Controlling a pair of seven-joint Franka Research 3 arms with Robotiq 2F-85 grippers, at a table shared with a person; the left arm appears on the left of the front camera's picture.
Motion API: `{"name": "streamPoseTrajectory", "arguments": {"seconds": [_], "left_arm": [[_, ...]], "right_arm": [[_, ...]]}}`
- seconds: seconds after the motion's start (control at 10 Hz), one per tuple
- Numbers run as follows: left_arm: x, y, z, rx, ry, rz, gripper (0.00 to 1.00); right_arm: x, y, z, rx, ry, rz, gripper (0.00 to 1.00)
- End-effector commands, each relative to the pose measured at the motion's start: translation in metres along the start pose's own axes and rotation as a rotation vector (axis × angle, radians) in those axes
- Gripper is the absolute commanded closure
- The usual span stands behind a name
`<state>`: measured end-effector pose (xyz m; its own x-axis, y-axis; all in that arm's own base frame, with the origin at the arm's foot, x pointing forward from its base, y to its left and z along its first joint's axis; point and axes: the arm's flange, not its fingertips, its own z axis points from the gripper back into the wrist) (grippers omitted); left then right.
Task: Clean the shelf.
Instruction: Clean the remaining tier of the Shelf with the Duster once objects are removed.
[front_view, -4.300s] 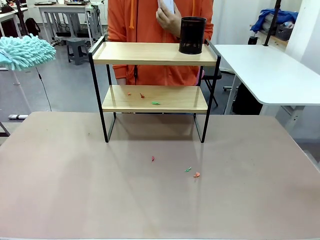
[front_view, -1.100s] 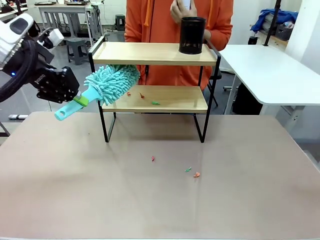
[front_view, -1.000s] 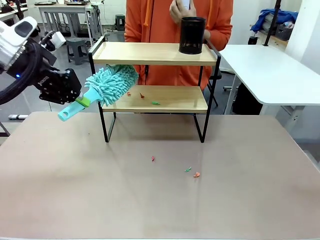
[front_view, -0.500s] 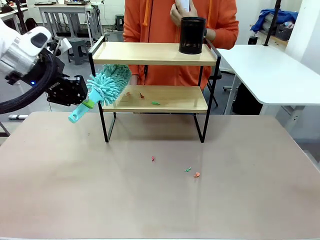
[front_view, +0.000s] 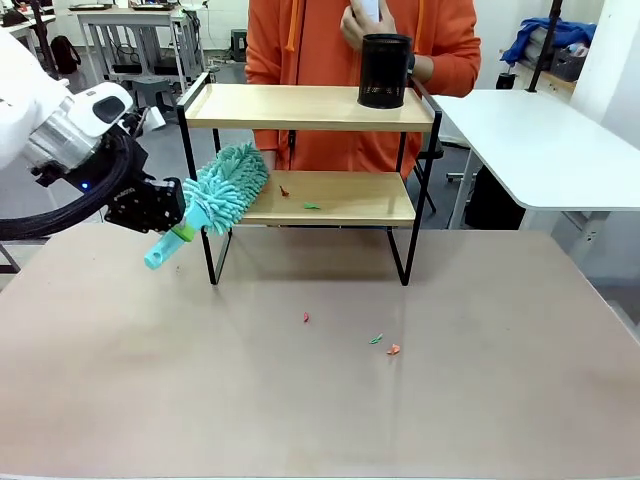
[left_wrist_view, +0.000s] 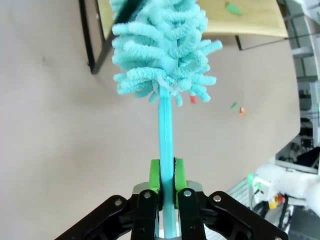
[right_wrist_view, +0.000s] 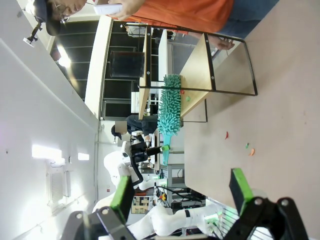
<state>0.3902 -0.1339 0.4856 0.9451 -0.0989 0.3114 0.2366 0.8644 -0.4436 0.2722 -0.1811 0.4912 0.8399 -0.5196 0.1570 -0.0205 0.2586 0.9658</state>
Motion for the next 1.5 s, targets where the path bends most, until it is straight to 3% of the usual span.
{"name": "streamPoseTrajectory", "arguments": {"seconds": [0.0, 0.2, 0.3, 0.6, 0.8, 1.2, 1.4], "left_arm": [[0.002, -0.001, 0.007, -0.065, 0.108, -0.033, 1.0], [-0.001, -0.005, 0.008, -0.126, 0.149, -0.099, 1.0], [-0.003, -0.008, 0.005, -0.179, 0.226, -0.142, 1.0], [-0.016, -0.007, 0.013, -0.361, 0.594, -0.317, 1.0], [-0.022, -0.003, 0.028, -0.453, 0.732, -0.41, 1.0], [-0.025, 0.0, 0.04, -0.527, 0.758, -0.434, 1.0], [-0.035, 0.007, 0.083, -0.649, 0.799, -0.52, 1.0]], "right_arm": [[0.002, 0.001, -0.001, 0.02, -0.012, 0.025, 0.0], [0.002, 0.001, -0.001, 0.02, -0.012, 0.025, 0.0], [0.002, 0.001, -0.001, 0.02, -0.012, 0.025, 0.0], [0.002, 0.001, -0.001, 0.02, -0.012, 0.025, 0.0], [0.002, 0.001, -0.001, 0.02, -0.012, 0.025, 0.0], [0.002, 0.001, -0.001, 0.02, -0.012, 0.025, 0.0], [0.002, 0.001, -0.001, 0.02, -0.012, 0.025, 0.0]]}}
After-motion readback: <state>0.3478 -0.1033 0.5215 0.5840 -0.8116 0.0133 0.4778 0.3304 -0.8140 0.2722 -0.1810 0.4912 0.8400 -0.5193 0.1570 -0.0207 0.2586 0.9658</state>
